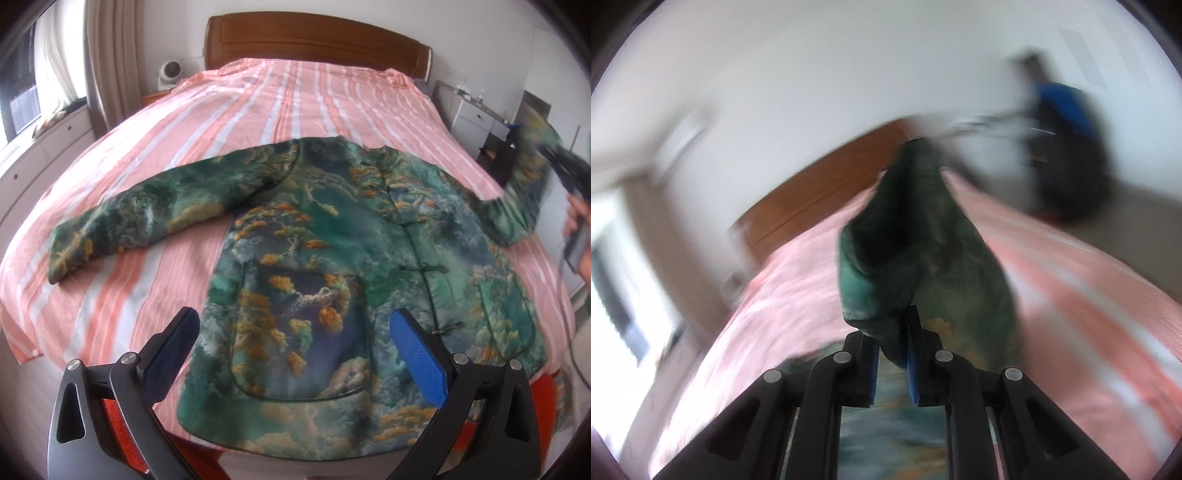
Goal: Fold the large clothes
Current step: 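Grasp a sleeve cuff with the right tool and fold it across the front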
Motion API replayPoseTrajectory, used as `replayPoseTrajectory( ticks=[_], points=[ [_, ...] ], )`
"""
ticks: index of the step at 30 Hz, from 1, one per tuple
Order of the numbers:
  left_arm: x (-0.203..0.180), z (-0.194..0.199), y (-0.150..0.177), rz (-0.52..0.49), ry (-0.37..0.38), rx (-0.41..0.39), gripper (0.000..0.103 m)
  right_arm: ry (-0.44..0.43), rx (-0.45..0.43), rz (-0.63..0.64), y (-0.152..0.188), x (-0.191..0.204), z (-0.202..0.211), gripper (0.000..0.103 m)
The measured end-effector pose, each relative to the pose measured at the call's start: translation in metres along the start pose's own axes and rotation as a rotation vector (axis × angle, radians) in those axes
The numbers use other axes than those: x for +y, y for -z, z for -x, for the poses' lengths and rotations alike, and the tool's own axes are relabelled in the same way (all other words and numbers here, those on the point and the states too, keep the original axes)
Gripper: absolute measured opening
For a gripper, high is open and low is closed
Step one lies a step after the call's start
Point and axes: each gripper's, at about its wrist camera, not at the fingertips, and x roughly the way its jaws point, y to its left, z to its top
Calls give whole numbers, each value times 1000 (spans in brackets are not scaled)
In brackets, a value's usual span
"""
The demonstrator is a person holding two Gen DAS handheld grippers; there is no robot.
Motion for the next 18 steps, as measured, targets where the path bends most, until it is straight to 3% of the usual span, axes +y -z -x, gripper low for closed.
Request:
replayPoseTrajectory(
  ticks=[4,7,10,12,14,18],
  points=[
    [2,6,5,-14,4,-7,103,-92,98,232,47,124,-57,13],
    [11,6,11,16,11,14,103,-84,196,302,92,165,-98,13],
    [20,4,18,27,-1,31,103,-51,313,315,141,174,-137,21],
    [25,3,21,32,-16,38,103,-82,444,265,169,168,-162,49],
    [28,0,21,44,-23,44,103,-105,544,212,191,157,-171,59],
    [26,-5,18,57,-24,49,103,-132,539,231,198,156,-148,67]
  ],
)
